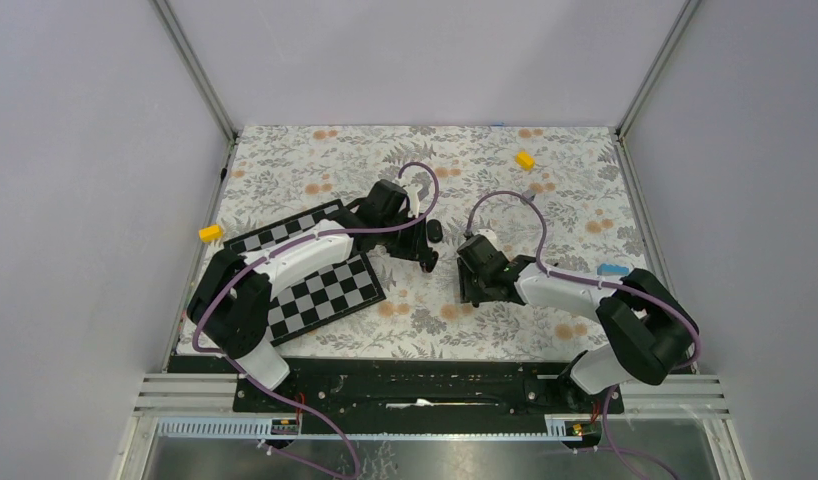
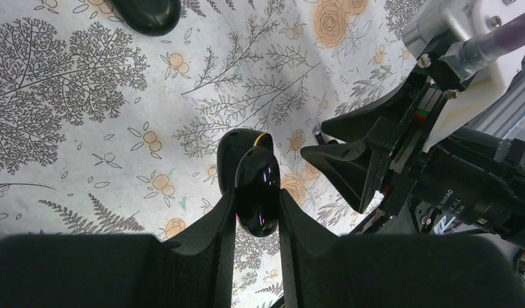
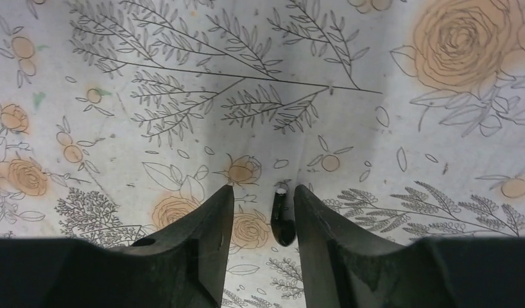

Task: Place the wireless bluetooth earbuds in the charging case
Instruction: Adjust the right earbud at the center of the board.

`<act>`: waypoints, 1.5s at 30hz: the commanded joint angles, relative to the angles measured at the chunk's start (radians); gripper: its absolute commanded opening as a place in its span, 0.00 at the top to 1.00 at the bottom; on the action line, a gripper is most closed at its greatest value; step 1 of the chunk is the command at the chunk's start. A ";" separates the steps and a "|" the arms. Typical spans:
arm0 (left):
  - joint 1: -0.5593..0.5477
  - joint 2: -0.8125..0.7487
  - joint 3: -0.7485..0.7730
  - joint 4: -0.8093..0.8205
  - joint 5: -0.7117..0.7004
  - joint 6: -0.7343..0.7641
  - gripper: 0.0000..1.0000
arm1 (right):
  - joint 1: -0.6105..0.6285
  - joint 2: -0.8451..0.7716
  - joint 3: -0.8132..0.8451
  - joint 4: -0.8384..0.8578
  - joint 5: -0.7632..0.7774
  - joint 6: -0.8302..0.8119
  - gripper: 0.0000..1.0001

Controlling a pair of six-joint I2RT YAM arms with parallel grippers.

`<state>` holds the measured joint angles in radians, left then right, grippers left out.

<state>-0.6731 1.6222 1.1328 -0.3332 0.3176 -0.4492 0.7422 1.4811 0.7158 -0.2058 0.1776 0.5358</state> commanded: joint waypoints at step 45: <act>0.003 -0.019 0.032 0.015 -0.005 0.007 1.00 | 0.000 -0.125 -0.016 -0.102 0.000 0.043 0.53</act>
<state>-0.6731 1.6222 1.1328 -0.3431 0.3180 -0.4492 0.7425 1.3098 0.6575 -0.3347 0.1574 0.5667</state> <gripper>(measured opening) 0.276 0.499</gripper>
